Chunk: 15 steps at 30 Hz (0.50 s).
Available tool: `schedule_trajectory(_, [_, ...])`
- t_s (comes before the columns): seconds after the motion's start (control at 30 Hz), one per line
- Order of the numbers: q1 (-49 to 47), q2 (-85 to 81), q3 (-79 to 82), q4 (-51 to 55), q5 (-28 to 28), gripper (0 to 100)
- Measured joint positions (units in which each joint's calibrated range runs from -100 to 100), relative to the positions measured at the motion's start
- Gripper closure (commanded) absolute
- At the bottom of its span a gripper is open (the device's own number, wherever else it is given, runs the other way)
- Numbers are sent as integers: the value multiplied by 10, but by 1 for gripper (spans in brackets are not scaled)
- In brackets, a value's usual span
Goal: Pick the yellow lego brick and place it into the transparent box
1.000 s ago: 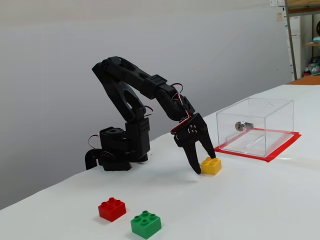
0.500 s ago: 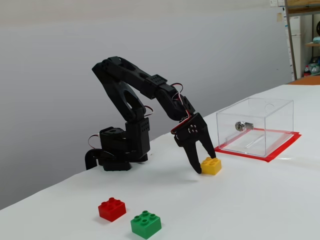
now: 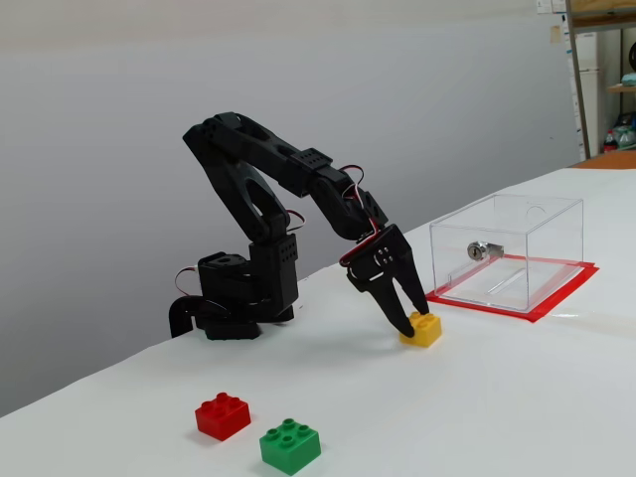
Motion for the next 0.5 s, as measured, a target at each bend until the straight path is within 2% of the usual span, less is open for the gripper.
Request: schedule_trajectory(0.5, [-7,-21,-12,13,0,88])
